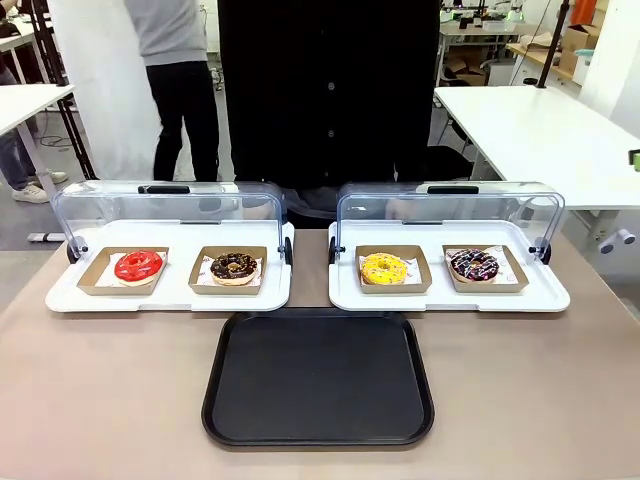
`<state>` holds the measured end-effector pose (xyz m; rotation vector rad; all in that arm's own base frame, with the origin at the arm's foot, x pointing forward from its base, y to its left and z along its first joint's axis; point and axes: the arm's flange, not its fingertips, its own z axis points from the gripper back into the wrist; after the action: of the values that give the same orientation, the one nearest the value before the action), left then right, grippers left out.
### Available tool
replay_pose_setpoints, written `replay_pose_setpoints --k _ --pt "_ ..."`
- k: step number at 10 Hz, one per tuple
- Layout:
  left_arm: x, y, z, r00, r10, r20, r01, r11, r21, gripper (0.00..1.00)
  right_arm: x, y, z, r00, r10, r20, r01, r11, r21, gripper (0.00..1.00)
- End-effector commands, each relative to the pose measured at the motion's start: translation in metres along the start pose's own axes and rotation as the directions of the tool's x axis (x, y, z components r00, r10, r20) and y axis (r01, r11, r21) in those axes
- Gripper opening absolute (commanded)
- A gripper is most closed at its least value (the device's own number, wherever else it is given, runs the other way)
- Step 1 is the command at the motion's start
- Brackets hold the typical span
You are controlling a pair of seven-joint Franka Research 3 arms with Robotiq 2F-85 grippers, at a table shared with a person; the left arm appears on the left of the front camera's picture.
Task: Move the fourth donut from the left to the tray.
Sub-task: Pick up the Paper togo box containing the Donut indicated by the person and place it on the Handle tray.
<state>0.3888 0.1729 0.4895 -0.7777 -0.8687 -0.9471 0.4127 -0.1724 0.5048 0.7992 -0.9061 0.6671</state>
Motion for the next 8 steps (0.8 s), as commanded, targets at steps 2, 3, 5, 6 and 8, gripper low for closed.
replay_pose_setpoints --k 2,3,5,6,8 --pt "0.0015 0.0013 0.001 1.0 -0.024 0.018 0.024 1.0 -0.008 1.0 0.003 -0.0009 -0.0012 0.999 0.03 0.032 -0.031 1.0 0.007 1.0" --pt "0.0015 0.0013 0.001 1.0 -0.024 0.018 0.024 1.0 -0.008 1.0 0.003 -0.0009 -0.0012 0.999 0.03 0.032 -0.031 1.0 0.007 1.0" --pt "0.0015 0.0013 0.001 1.0 -0.024 0.018 0.024 1.0 -0.008 1.0 0.003 -0.0009 -0.0012 0.999 0.03 0.032 -0.031 1.0 0.007 1.0" --pt "0.0015 0.0013 0.001 1.0 -0.024 0.018 0.024 1.0 -0.008 1.0 0.003 -0.0009 -0.0012 0.999 0.03 0.032 -0.031 1.0 0.007 1.0" --pt "0.0015 0.0013 0.001 1.0 -0.024 0.018 0.024 1.0 -0.008 1.0 0.003 -0.0009 -0.0012 0.999 0.03 0.032 -0.031 1.0 0.007 1.0"
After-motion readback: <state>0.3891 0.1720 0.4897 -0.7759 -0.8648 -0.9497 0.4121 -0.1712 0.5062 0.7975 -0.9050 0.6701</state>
